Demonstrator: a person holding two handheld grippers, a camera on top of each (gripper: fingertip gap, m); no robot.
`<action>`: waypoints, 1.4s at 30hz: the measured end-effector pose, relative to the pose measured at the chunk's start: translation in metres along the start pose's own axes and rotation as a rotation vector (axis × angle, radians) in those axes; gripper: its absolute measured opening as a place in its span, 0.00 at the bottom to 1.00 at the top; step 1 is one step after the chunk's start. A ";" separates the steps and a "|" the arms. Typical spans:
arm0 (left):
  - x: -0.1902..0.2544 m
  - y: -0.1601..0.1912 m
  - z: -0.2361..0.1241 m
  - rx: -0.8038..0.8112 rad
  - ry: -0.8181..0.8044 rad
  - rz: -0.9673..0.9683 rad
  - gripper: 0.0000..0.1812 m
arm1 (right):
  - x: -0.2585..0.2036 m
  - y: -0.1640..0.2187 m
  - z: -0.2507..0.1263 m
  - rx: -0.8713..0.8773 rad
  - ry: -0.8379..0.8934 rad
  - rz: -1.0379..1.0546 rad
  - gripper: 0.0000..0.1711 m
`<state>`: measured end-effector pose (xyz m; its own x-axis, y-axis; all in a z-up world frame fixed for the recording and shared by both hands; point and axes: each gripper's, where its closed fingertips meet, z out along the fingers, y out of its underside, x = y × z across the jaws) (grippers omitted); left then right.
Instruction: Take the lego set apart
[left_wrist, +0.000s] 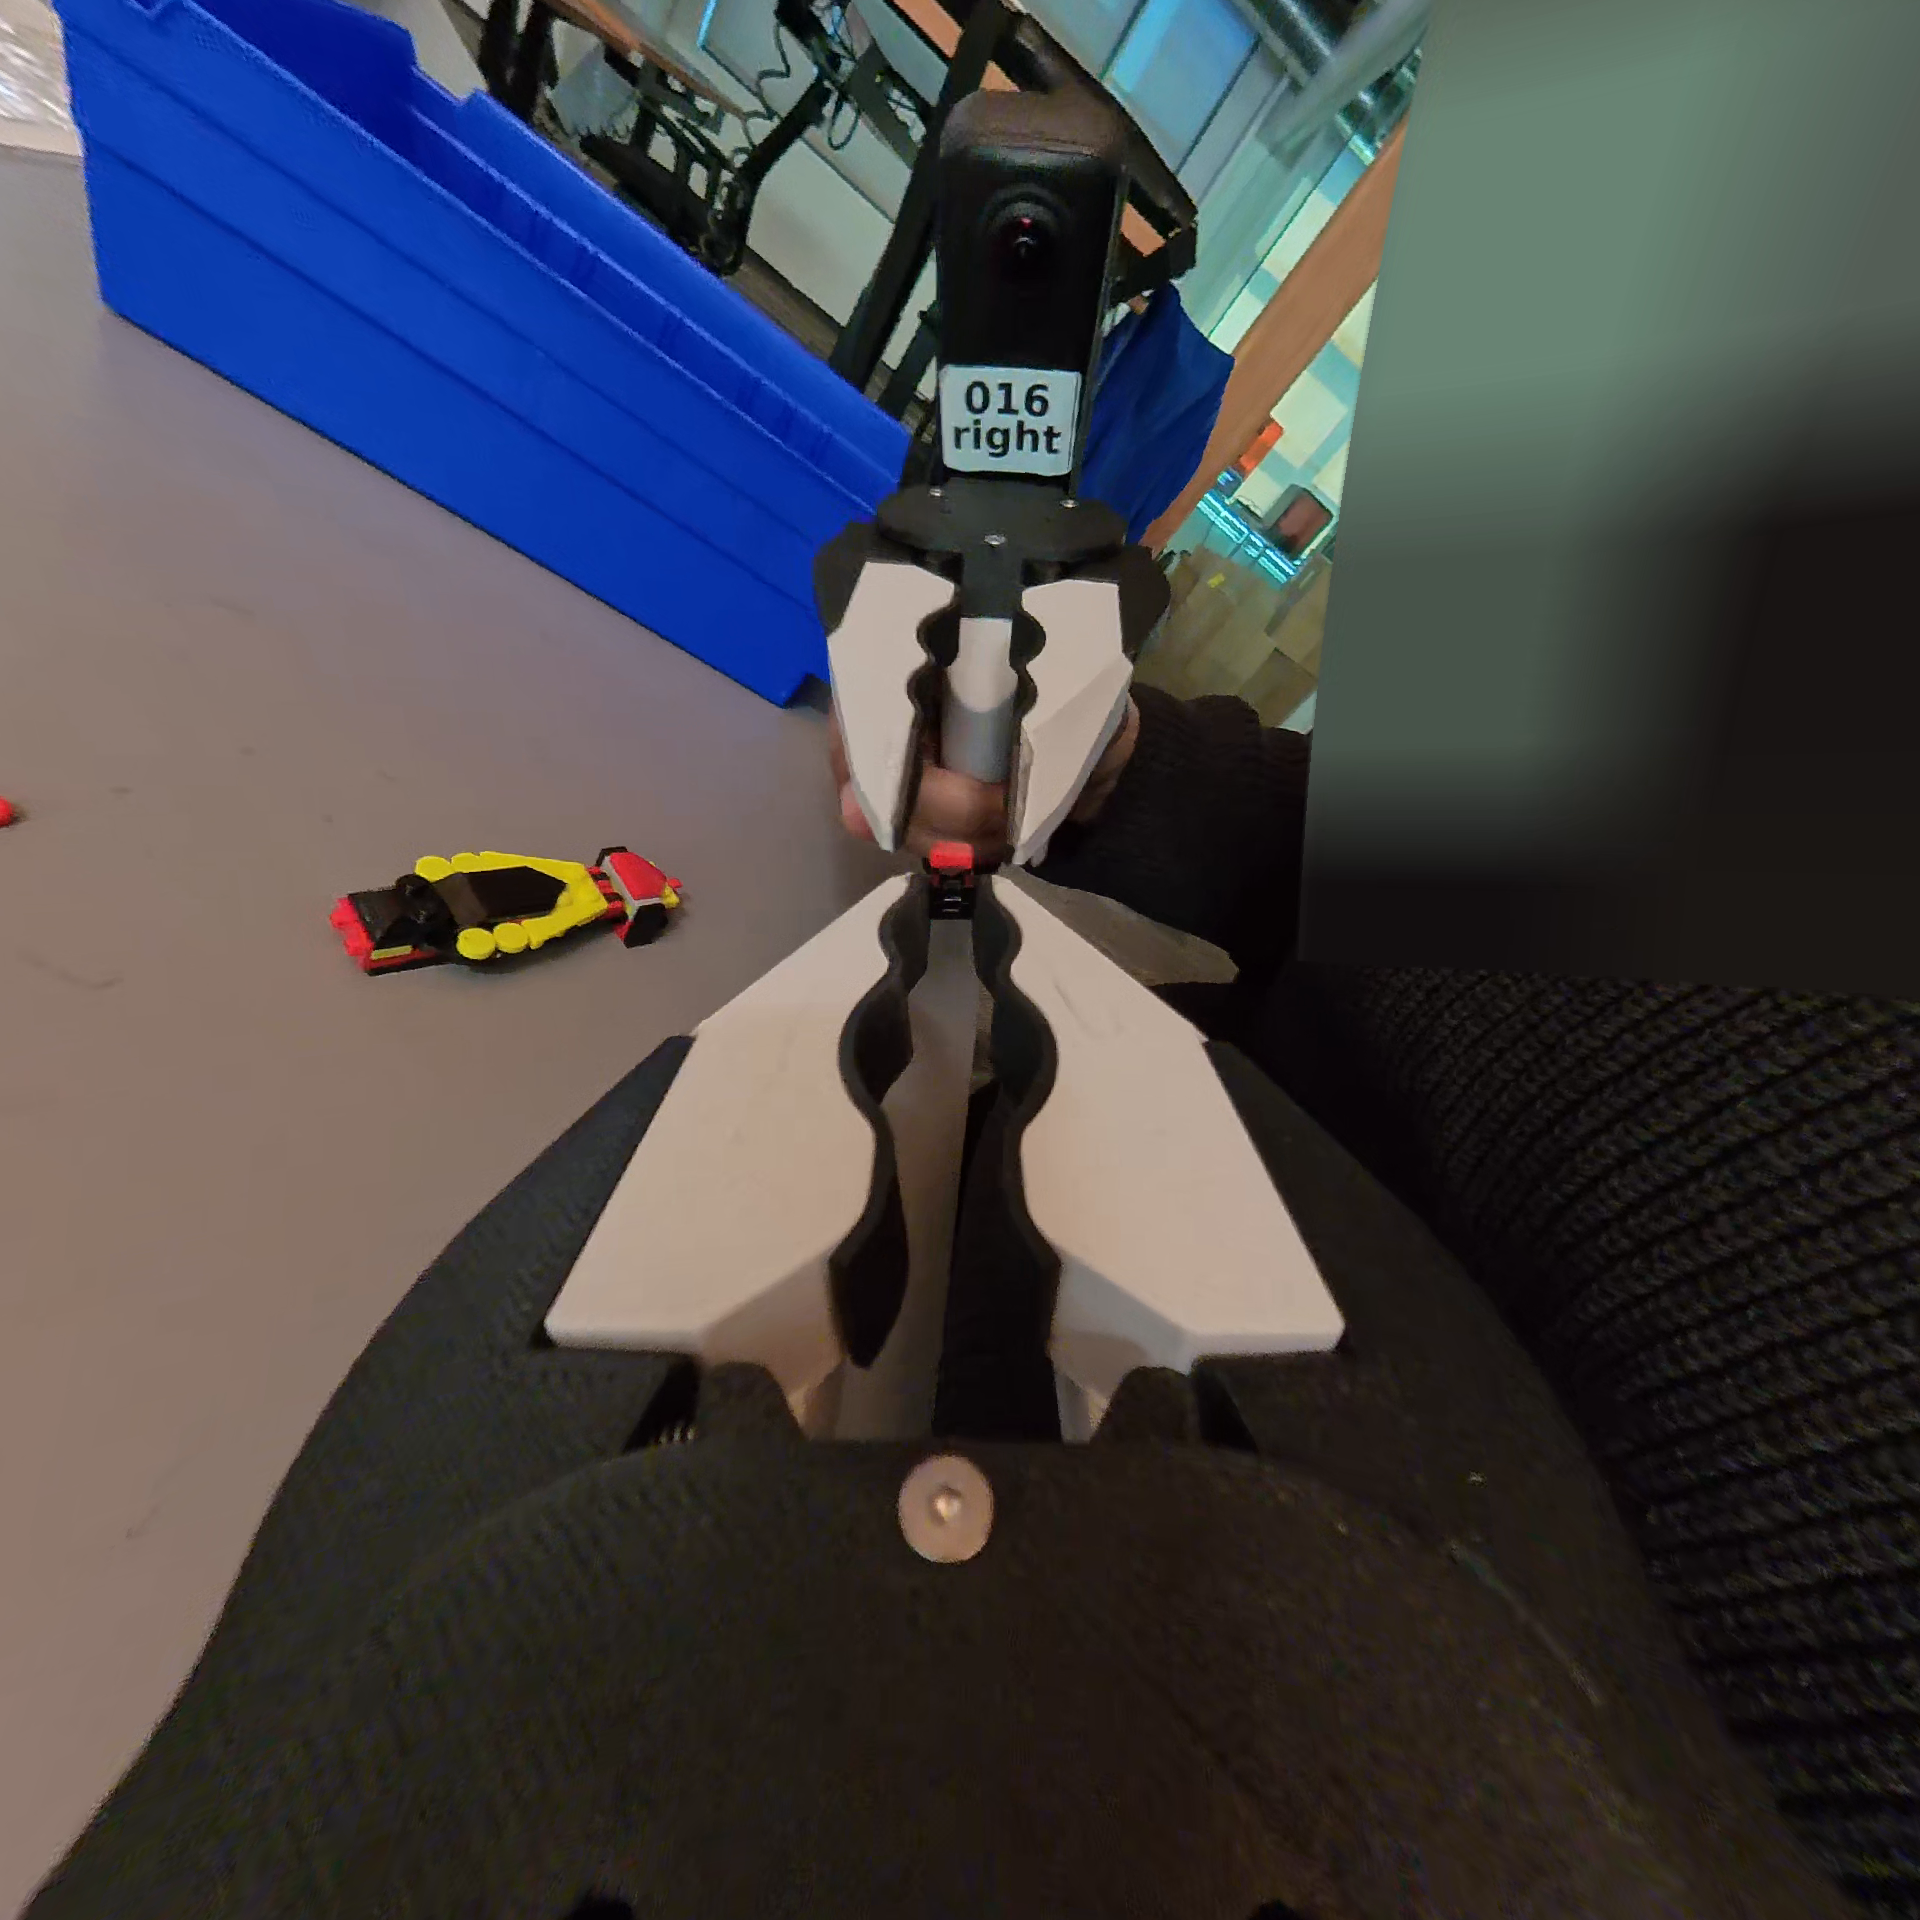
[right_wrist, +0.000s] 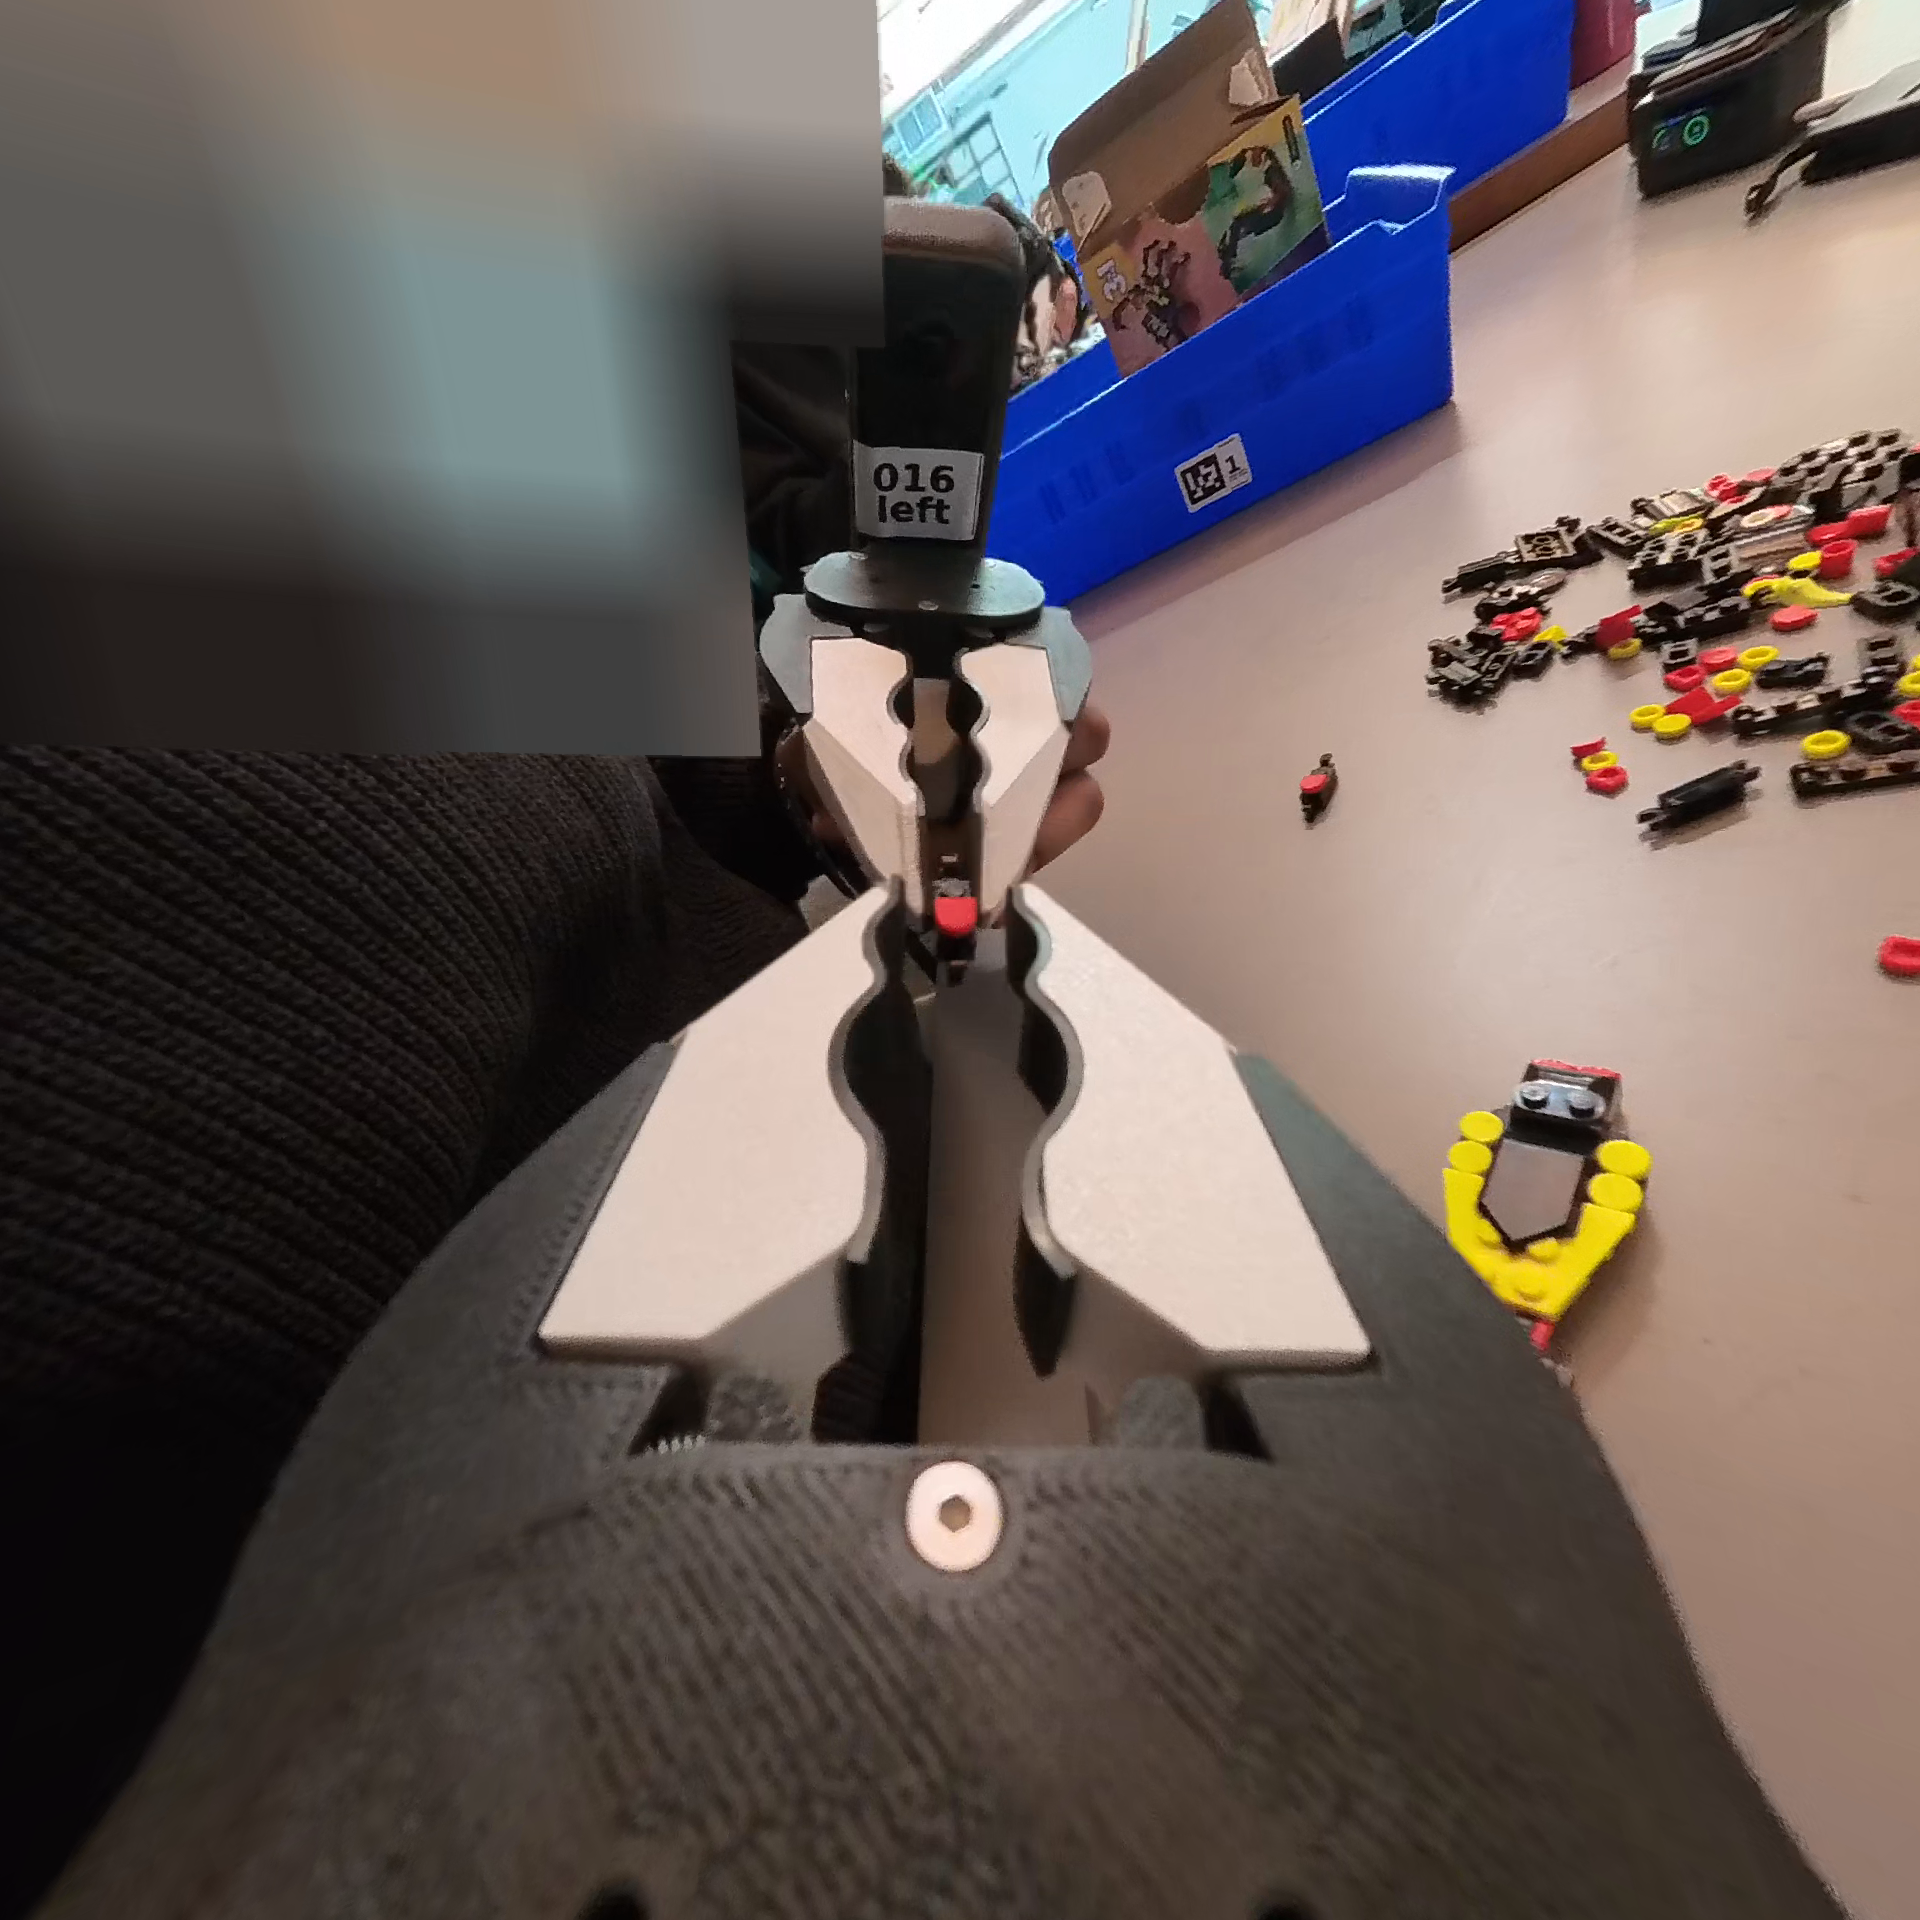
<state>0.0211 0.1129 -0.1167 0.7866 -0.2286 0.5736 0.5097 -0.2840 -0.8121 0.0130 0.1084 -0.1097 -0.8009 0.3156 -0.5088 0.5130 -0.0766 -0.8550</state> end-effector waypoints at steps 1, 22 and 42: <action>-0.001 -0.001 -0.001 0.005 -0.004 -0.001 0.03 | 0.000 0.001 0.001 -0.002 -0.003 0.005 0.10; 0.005 -0.001 -0.005 -0.035 -0.008 0.062 0.06 | -0.003 -0.007 0.004 0.116 -0.132 0.299 0.03; 0.002 -0.018 -0.007 0.121 0.067 -0.179 0.06 | 0.001 -0.019 0.003 0.142 -0.018 0.204 0.04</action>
<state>0.0111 0.1113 -0.1002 0.6569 -0.2468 0.7125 0.6805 -0.2131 -0.7011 0.0016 0.1074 -0.0939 -0.6915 0.2628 -0.6729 0.6170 -0.2696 -0.7393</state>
